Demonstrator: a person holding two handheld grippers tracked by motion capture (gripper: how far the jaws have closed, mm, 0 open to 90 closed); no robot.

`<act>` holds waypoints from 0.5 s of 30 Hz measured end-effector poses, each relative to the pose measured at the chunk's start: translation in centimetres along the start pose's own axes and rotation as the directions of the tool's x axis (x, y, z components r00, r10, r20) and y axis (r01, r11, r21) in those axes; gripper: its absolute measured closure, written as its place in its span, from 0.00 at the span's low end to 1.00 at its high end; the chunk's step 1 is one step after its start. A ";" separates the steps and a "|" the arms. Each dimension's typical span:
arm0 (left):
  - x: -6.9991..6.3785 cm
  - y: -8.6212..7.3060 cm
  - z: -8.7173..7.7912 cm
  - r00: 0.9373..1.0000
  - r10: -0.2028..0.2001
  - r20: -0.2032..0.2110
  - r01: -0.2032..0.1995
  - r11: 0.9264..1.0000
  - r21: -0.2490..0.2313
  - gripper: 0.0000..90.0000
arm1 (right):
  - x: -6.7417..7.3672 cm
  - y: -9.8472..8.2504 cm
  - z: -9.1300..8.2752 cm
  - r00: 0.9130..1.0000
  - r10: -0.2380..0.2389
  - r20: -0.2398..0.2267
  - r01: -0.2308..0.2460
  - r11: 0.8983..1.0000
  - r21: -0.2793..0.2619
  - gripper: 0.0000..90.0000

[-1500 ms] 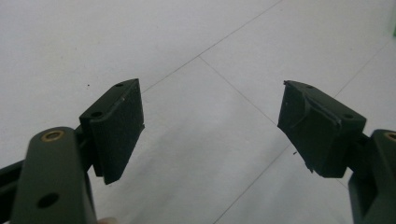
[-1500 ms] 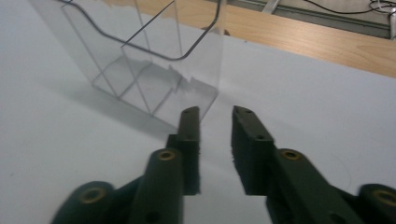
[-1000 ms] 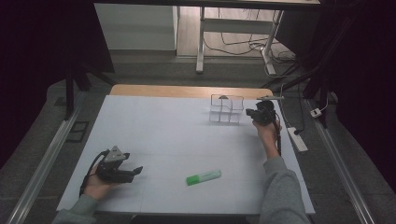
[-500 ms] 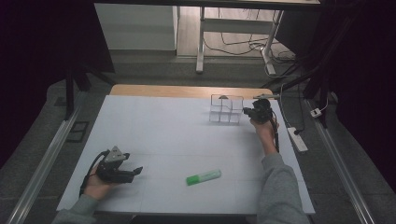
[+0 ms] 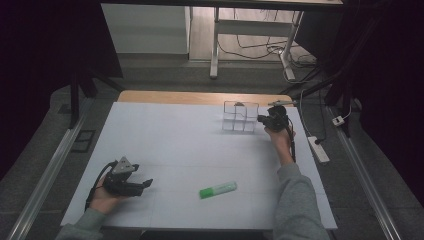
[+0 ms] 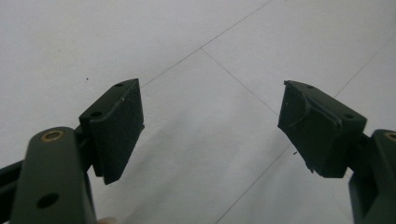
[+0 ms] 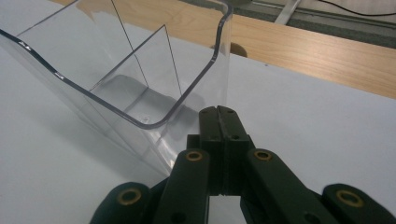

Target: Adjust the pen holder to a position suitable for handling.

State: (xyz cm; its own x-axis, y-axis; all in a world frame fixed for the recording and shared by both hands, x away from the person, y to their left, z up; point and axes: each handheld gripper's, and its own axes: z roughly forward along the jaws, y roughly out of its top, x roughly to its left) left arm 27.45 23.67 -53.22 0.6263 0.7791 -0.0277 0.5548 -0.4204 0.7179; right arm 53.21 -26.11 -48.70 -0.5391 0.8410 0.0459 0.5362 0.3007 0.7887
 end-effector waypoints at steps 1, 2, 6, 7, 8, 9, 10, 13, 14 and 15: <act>0.0 0.0 0.0 1.000 -0.001 0.000 0.001 1.000 0.000 0.25 | 0.2 0.1 0.1 1.000 -0.005 -0.003 0.005 1.000 0.000 0.99; 0.0 0.0 0.0 1.000 -0.001 0.000 0.001 1.000 0.001 0.25 | 0.6 0.3 0.2 1.000 -0.009 -0.010 0.009 1.000 -0.009 0.99; 0.1 0.0 0.0 1.000 -0.001 0.001 0.001 1.000 0.001 0.25 | 1.1 0.6 0.6 1.000 -0.020 -0.017 0.020 1.000 -0.009 0.99; 0.1 0.0 0.0 1.000 0.000 0.002 0.000 1.000 0.001 0.25 | 1.5 0.8 0.9 0.999 -0.026 -0.020 0.026 1.000 -0.008 0.99; 0.1 0.0 0.0 1.000 0.000 0.002 0.000 1.000 0.001 0.25 | 1.5 0.8 0.9 0.999 -0.026 -0.020 0.026 1.000 -0.008 0.99; 0.1 0.0 0.0 1.000 0.000 0.002 0.000 1.000 0.001 0.25 | 1.6 0.9 1.0 0.999 -0.026 -0.020 0.026 1.000 -0.009 0.99; 0.1 0.0 0.0 1.000 0.000 0.003 0.000 1.000 0.002 0.25 | 1.9 1.1 1.3 0.999 -0.025 -0.021 0.025 1.000 -0.008 0.99; 0.1 -0.1 0.0 1.000 0.001 0.004 -0.001 1.000 0.003 0.25 | 2.3 1.4 1.6 0.999 -0.033 -0.026 0.033 0.999 -0.010 0.99; 0.1 -0.1 0.0 1.000 0.001 0.005 -0.001 1.000 0.003 0.25 | 2.4 1.5 1.7 0.999 -0.037 -0.026 0.037 0.999 -0.007 0.99; 0.1 -0.1 0.0 1.000 0.001 0.005 -0.001 1.000 0.003 0.25 | 2.5 1.6 1.8 0.999 -0.037 -0.027 0.037 0.999 -0.007 0.99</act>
State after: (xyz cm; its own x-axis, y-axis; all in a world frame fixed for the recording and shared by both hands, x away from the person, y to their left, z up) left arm 27.51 23.80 -53.28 0.6298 0.7761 -0.0302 0.5554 -0.4228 0.7160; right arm 53.87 -22.69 -48.48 -0.5758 0.8170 0.0328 0.5112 0.3283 0.7943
